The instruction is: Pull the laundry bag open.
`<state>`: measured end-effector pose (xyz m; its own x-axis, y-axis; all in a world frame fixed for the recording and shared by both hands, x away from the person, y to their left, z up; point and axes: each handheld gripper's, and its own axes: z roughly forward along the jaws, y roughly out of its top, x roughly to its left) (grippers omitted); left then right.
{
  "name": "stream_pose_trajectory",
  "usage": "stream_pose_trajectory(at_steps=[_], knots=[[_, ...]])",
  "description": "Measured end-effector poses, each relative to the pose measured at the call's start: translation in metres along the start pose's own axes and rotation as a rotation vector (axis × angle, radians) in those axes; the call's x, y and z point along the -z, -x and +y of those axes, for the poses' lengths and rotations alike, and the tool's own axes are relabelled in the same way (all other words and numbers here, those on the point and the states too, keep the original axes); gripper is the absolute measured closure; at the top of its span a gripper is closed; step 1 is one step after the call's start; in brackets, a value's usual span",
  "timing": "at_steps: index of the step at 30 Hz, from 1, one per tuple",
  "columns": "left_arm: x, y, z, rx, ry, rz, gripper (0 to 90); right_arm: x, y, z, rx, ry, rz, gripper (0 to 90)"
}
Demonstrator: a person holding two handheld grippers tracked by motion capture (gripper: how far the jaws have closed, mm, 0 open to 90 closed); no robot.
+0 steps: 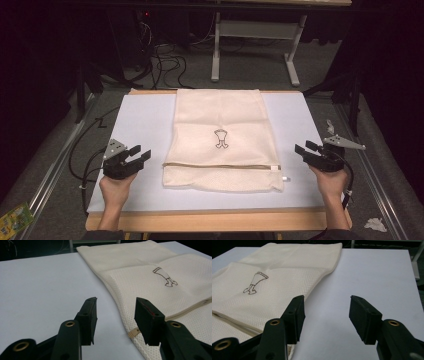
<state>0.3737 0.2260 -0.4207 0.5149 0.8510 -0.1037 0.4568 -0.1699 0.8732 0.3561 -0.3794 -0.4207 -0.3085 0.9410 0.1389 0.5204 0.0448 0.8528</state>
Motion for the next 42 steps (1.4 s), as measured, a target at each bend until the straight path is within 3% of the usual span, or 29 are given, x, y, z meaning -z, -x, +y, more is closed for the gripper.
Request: stream_pose_trajectory(at_steps=[12, 20, 29, 35, 42], knots=[[-0.004, -0.008, -0.001, 0.027, -0.007, 0.026, 52.3, 0.001, 0.013, -0.005, -0.035, 0.003, -0.026, 48.0], [-0.007, -0.013, -0.004, 0.028, -0.015, 0.047, 51.9, 0.002, 0.019, -0.006, -0.031, 0.002, -0.049, 49.5], [-0.013, -0.022, -0.007, 0.063, -0.014, 0.063, 51.1, -0.005, 0.025, -0.008, -0.047, -0.016, -0.071, 48.7], [-0.018, -0.025, -0.006, 0.052, -0.016, 0.080, 50.7, -0.009, 0.027, -0.011, -0.049, -0.024, -0.080, 48.4], [-0.026, -0.028, -0.007, 0.069, -0.032, 0.094, 49.9, -0.015, 0.030, -0.013, -0.055, -0.039, -0.099, 48.5]])
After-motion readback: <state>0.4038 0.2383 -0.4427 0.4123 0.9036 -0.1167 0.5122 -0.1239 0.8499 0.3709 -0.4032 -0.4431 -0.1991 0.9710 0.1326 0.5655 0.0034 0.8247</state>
